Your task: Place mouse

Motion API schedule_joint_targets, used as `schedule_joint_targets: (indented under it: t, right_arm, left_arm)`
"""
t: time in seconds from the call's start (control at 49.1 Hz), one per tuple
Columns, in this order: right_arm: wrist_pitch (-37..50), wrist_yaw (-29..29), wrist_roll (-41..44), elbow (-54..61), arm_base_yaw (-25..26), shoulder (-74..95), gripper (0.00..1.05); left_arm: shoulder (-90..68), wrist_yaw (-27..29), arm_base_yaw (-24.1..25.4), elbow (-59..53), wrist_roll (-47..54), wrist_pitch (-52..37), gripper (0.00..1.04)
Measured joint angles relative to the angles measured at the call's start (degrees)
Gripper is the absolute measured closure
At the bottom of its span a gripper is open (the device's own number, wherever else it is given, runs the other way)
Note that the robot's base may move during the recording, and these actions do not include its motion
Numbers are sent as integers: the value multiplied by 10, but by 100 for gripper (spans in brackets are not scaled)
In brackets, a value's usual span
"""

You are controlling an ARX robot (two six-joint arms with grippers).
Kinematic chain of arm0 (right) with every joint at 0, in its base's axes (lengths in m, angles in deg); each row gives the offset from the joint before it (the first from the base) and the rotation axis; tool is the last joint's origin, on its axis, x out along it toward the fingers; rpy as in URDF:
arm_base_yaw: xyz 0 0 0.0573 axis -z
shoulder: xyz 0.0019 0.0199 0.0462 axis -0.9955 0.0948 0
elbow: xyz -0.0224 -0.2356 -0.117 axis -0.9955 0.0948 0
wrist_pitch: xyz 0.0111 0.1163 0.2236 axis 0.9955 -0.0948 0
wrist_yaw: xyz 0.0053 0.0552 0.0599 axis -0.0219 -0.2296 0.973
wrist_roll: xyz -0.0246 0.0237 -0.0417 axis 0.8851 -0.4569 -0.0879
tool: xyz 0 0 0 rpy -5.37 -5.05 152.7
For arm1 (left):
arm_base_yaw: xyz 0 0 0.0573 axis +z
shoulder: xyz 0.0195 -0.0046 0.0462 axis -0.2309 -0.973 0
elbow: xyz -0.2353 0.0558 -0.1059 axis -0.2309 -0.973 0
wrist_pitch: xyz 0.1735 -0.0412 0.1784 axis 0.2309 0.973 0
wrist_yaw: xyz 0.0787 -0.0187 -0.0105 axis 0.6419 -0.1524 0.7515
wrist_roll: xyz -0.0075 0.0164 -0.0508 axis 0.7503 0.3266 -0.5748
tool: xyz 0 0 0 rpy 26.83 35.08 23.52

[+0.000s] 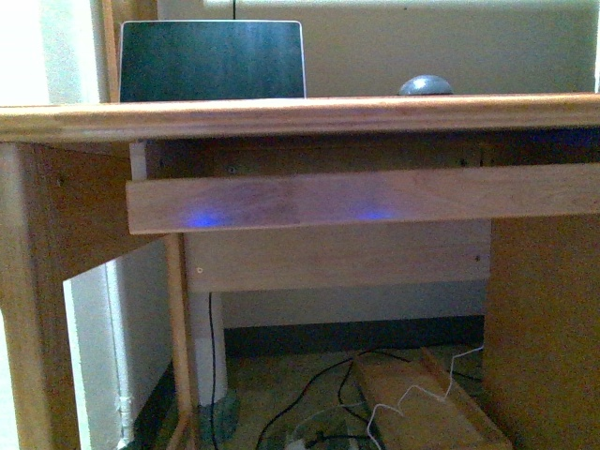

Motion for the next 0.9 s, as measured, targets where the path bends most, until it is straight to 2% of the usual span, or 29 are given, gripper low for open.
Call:
schedule_joint_targets:
  t: [0.896]
  right_arm:
    - [0,0,0,0,0,0,7]
  left_arm:
    - [0,0,0,0,0,0,8]
